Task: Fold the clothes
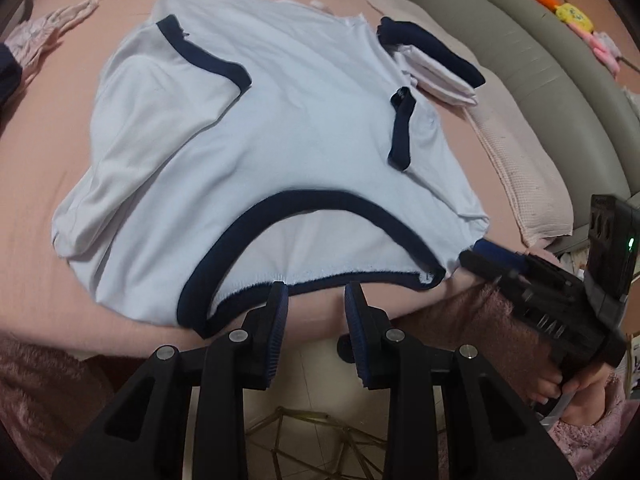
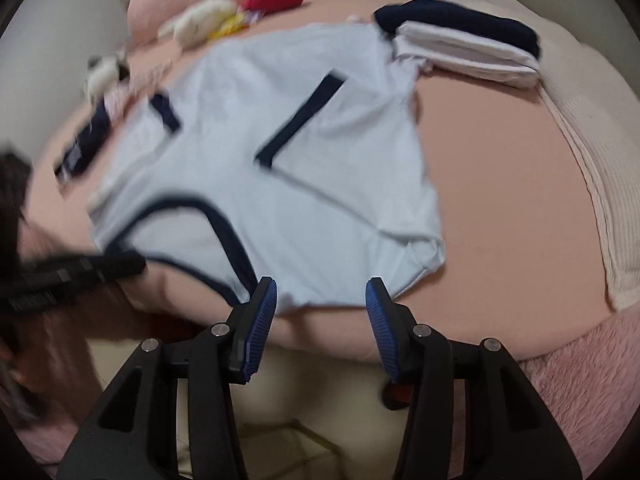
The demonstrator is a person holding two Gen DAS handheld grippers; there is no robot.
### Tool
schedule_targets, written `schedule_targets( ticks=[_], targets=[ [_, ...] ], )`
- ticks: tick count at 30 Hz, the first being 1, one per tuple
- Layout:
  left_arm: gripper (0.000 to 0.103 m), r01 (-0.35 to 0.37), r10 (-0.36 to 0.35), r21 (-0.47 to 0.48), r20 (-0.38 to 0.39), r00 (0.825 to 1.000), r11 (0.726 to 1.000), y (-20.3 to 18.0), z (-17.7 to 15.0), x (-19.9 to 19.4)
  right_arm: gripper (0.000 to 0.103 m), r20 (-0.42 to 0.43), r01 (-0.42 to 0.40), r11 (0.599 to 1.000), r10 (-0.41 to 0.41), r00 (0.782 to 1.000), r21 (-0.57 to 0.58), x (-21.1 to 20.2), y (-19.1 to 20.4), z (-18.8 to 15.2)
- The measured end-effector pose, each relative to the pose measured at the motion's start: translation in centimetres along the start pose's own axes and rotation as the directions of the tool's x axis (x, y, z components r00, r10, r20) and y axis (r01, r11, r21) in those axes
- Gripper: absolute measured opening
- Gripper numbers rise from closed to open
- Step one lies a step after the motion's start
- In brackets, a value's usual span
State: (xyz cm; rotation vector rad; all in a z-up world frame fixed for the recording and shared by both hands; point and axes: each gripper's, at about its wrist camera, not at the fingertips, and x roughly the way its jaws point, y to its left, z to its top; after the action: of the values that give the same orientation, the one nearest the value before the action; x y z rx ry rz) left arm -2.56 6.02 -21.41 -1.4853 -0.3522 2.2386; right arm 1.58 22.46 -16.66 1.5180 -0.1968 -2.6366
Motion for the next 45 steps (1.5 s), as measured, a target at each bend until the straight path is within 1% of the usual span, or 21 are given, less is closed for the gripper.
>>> schedule_targets(
  ticks=[2, 3, 5, 8, 10, 12, 14, 17, 19, 22, 24, 28, 30, 32, 35, 37, 39, 42, 43, 44, 45],
  targets=[
    [0.031, 0.025, -0.026, 0.047, 0.019, 0.999, 0.999, -1.3, 0.7, 0.3, 0.048, 0.021, 0.026, 0.999, -0.026, 0.999, 0.036, -0.5, -0.6, 0.2],
    [0.031, 0.010, -0.011, 0.084, 0.019, 1.000, 0.996, -2.2, 1.0, 0.7, 0.048, 0.014, 0.049, 0.998, -0.050, 0.999, 0.040, -0.5, -0.7, 0.1],
    [0.031, -0.077, 0.076, 0.178, 0.013, 0.997, 0.981, -4.3, 1.5, 2.1, 0.048, 0.003, 0.088, 0.995, -0.089, 0.996, 0.046, -0.6, -0.9, -0.1],
    [0.031, -0.144, 0.155, 0.226, -0.034, 0.987, 0.963, -5.2, 1.0, 4.3, 0.048, 0.004, 0.058, 0.998, -0.058, 0.998, 0.007, -0.7, -0.2, -0.6],
    [0.031, -0.162, 0.173, 0.238, -0.026, 0.985, 0.958, -5.2, -0.1, 4.3, 0.048, 0.012, 0.025, 0.999, -0.025, 1.000, -0.033, -0.6, 0.4, -0.7],
    [0.031, -0.146, 0.161, 0.231, -0.049, 0.986, 0.962, -4.8, -1.2, 3.6, 0.048, 0.011, 0.012, 0.997, -0.011, 1.000, -0.080, 0.0, 1.5, -0.7],
    [0.031, -0.098, 0.110, 0.173, -0.064, 0.992, 0.980, -3.6, -2.0, 2.3, 0.050, -0.005, 0.008, 0.994, -0.009, 1.000, -0.110, 0.5, 2.1, -0.9],
    [0.031, -0.045, 0.045, -0.012, -0.020, 0.999, 0.999, -0.1, -3.1, -0.5, 0.053, -0.043, 0.011, 0.990, -0.017, 0.999, -0.141, 1.0, 2.6, -1.5],
    [0.031, -0.078, 0.085, -0.106, 0.059, 0.995, 0.991, 2.3, -3.4, -2.7, 0.053, -0.068, 0.012, 0.987, -0.024, 0.997, -0.161, 1.3, 3.0, -1.9],
    [0.032, -0.108, 0.144, -0.226, 0.149, 0.978, 0.968, 5.4, -3.3, -5.3, 0.054, -0.097, 0.010, 0.983, -0.028, 0.995, -0.185, 1.6, 3.4, -2.4],
    [0.032, -0.137, 0.192, -0.269, 0.188, 0.963, 0.953, 6.7, -3.2, -6.4, 0.052, -0.060, -0.007, 0.988, -0.002, 0.998, -0.152, 0.8, 2.7, -2.0],
    [0.032, -0.249, 0.305, -0.335, 0.126, 0.944, 0.909, 8.4, -2.9, -4.6, 0.053, -0.030, 0.073, 0.997, -0.074, 0.997, -0.016, 0.5, -0.7, -1.3],
    [0.032, -0.272, 0.328, -0.366, 0.101, 0.939, 0.890, 9.5, -3.1, -4.2, 0.053, -0.018, 0.112, 0.992, -0.111, 0.994, 0.053, 0.3, -2.4, -1.0],
    [0.032, -0.243, 0.309, -0.385, 0.119, 0.944, 0.890, 10.1, -3.0, -4.4, 0.053, -0.020, 0.138, 0.985, -0.137, 0.990, 0.103, 0.2, -3.6, -0.8],
    [0.032, -0.278, 0.340, -0.340, 0.137, 0.930, 0.898, 10.1, -2.0, -4.3, 0.053, 0.017, 0.152, 0.978, -0.156, 0.988, 0.145, -0.6, -4.3, -0.5],
    [0.032, -0.300, 0.358, -0.326, 0.133, 0.924, 0.897, 10.0, -1.2, -3.5, 0.058, 0.048, 0.196, 0.969, -0.205, 0.977, 0.150, -1.0, -4.4, -0.2],
    [0.032, -0.308, 0.368, -0.328, 0.138, 0.919, 0.893, 10.2, -0.7, -3.2, 0.064, 0.022, 0.231, 0.961, -0.237, 0.971, 0.155, -0.4, -4.6, -0.1],
    [0.032, -0.322, 0.387, -0.325, 0.159, 0.908, 0.889, 10.3, -0.4, -3.6, 0.064, -0.065, 0.217, 0.963, -0.209, 0.976, 0.162, 1.7, -5.3, -0.2],
    [0.032, -0.329, 0.397, -0.334, 0.159, 0.904, 0.883, 10.5, -0.4, -3.8, 0.064, -0.061, 0.217, 0.962, -0.209, 0.976, 0.164, 1.8, -5.5, -0.1],
    [0.032, -0.318, 0.390, -0.347, 0.158, 0.907, 0.882, 10.7, -0.5, -3.9, 0.064, -0.061, 0.221, 0.961, -0.214, 0.975, 0.165, 1.7, -5.6, 0.1],
    [0.032, -0.286, 0.361, -0.365, 0.156, 0.919, 0.886, 10.9, -0.7, -3.9, 0.064, -0.062, 0.222, 0.961, -0.215, 0.975, 0.167, 1.7, -5.7, 0.2]
  ],
)
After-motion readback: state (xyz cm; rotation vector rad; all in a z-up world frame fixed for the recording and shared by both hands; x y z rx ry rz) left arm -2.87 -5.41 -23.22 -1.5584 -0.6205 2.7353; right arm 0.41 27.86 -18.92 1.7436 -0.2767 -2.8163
